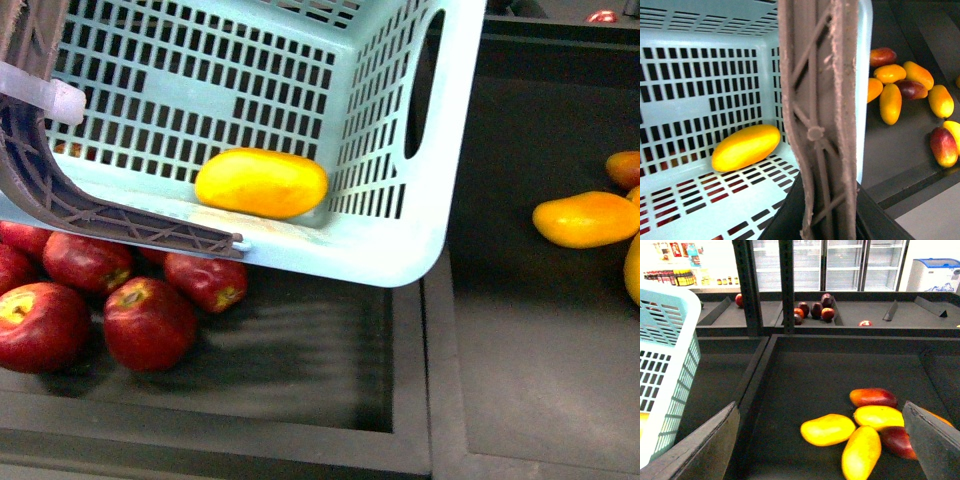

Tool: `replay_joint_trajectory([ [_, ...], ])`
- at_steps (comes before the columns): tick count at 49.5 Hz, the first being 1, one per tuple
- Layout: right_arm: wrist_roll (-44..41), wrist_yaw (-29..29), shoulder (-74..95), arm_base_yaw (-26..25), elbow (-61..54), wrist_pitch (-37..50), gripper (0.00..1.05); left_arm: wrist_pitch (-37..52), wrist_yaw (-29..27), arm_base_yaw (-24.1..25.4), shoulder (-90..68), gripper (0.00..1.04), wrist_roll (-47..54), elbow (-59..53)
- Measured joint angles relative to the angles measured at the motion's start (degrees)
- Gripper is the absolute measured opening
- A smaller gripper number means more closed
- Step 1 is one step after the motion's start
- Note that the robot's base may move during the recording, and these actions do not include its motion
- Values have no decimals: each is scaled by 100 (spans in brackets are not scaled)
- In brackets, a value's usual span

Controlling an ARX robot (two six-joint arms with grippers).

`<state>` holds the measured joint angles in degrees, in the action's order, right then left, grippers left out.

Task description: Pick mango and avocado into basket

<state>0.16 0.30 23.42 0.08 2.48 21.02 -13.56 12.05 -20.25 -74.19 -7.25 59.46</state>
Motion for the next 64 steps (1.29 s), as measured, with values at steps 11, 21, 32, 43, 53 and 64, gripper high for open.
replay_joint_trajectory([
  [11,0,-15,9,0,-31,-4,97,0,20,2,0,8,-20,0],
  [21,0,-13,11,0,-37,-4,97,11,-81,26,7,8,2,0],
  [32,0,-15,-4,0,-48,-9,97,15,-55,26,50,8,13,7],
  [43,0,-17,-7,0,-44,-9,97,11,-2,22,46,8,-46,7],
  [53,0,-20,-2,0,-42,-11,97,11,-66,28,48,8,-9,7],
  [64,0,-24,-2,0,-39,-11,97,11,-142,37,46,8,-13,4],
])
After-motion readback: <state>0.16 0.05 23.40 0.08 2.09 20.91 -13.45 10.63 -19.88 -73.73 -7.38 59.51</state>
